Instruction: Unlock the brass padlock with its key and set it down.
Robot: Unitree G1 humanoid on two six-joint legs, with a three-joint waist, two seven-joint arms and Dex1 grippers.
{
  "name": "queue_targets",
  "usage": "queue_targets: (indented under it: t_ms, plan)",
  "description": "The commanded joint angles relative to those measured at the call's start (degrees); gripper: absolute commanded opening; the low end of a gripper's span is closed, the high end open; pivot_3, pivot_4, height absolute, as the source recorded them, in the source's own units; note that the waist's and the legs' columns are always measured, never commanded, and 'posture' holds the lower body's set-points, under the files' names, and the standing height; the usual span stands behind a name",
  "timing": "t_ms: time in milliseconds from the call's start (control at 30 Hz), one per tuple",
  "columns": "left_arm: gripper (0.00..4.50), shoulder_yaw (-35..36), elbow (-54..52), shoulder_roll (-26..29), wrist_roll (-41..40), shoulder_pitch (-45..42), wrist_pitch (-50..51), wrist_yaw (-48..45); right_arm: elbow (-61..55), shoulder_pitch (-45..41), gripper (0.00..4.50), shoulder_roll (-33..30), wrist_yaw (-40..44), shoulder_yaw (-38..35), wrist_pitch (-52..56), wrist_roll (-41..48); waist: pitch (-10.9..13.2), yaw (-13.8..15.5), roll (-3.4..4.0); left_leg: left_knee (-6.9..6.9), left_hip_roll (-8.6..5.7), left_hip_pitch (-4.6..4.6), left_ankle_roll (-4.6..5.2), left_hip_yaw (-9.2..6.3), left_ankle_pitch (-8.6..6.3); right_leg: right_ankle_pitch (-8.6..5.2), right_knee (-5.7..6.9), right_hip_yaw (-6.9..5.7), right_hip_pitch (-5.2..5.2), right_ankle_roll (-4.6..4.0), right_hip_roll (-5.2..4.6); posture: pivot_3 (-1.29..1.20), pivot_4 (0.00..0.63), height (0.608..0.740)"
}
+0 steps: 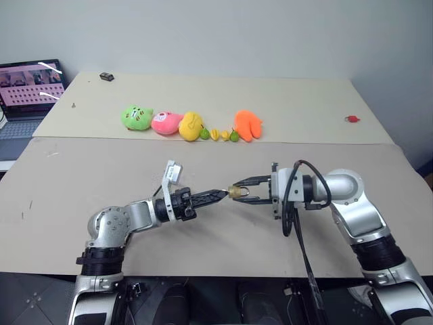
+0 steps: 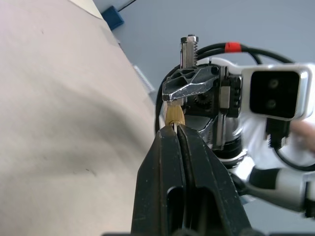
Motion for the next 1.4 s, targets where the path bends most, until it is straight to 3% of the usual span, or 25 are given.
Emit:
queue_targets:
  t_ms: [33, 400, 700, 867, 900, 933, 1033, 1400]
  plan:
    - [0.02, -5.0, -4.7, 1.1, 8.2, 2.0, -9.8, -3.9, -2.2, -1.5, 0.91, 0.3, -0.5, -2.0, -0.1, 1.5, 0.0, 0.0, 0.00, 0.00, 0.00, 0.00, 0.00, 0.00, 0.00, 0.00, 0.00, 0.00, -0.01, 0.00, 0.00, 0.00, 0.150, 0.717]
    - [0.02, -13.3, -4.6, 4.3, 25.3, 6.6, -34.2, -15.5, -2.1, -1.3, 0.91, 0.2, -0.1, -1.9, -0.3, 1.2, 0.0, 0.0, 0.00, -0.02, 0.02, -0.05, 0.01, 0.02, 0.00, 0.00, -0.08, 0.00, -0.02, -0.01, 0.00, 0.00, 0.150, 0.717]
    - [0.02, -14.7, -1.0, 4.8, 29.9, 6.8, -41.9, -19.1, -2.1, -1.2, 0.91, 0.1, 0.2, -2.1, -0.2, 1.1, 0.0, 0.1, 0.00, -0.01, 0.02, -0.12, 0.01, 0.01, 0.00, 0.01, -0.10, -0.01, -0.06, 0.02, -0.01, 0.00, 0.150, 0.717]
    - [0.02, -11.5, 1.4, 2.4, 22.9, 3.8, -27.8, -12.3, -2.2, -1.1, 0.91, 0.3, 0.2, -2.3, -0.4, 0.7, 0.0, 0.1, -0.01, 0.00, 0.01, -0.12, 0.01, 0.01, 0.00, 0.01, -0.08, -0.02, -0.05, 0.04, -0.01, 0.00, 0.150, 0.717]
    - [0.57, -10.3, 1.3, 1.8, 20.8, 3.3, -24.9, -11.1, -2.3, -1.0, 0.91, 0.2, 0.2, -2.3, -0.3, 0.7, 0.0, 0.1, -0.02, 0.01, 0.02, -0.12, 0.01, 0.00, 0.00, 0.02, -0.07, -0.03, -0.05, 0.06, 0.00, 0.00, 0.150, 0.717]
    - [0.70, -9.3, 1.0, 1.6, 18.3, 2.7, -21.4, -10.5, -2.4, -0.9, 0.91, 0.2, 0.2, -2.4, -0.3, 0.7, 0.0, 0.1, -0.04, 0.02, 0.02, -0.13, 0.02, -0.01, 0.00, 0.01, -0.06, -0.03, -0.06, 0.07, 0.00, 0.00, 0.150, 0.717]
    - [1.79, -7.6, 1.0, 1.3, 14.6, 0.9, -13.7, -7.4, -2.5, -0.9, 0.91, 0.2, 0.1, -2.3, -0.2, 0.7, 0.1, -0.2, -0.07, 0.01, 0.03, -0.13, 0.02, -0.01, 0.00, 0.00, -0.04, -0.03, -0.08, 0.08, 0.01, 0.00, 0.150, 0.717]
    - [1.79, 3.3, 7.1, -1.9, -3.3, -6.0, 11.3, -0.5, -2.5, -0.8, 0.91, 0.2, 0.2, -2.3, 0.0, 0.7, 0.1, -0.1, -0.11, 0.02, 0.02, -0.16, 0.02, -0.05, 0.00, 0.01, -0.02, -0.06, -0.09, 0.08, 0.01, 0.00, 0.150, 0.717]
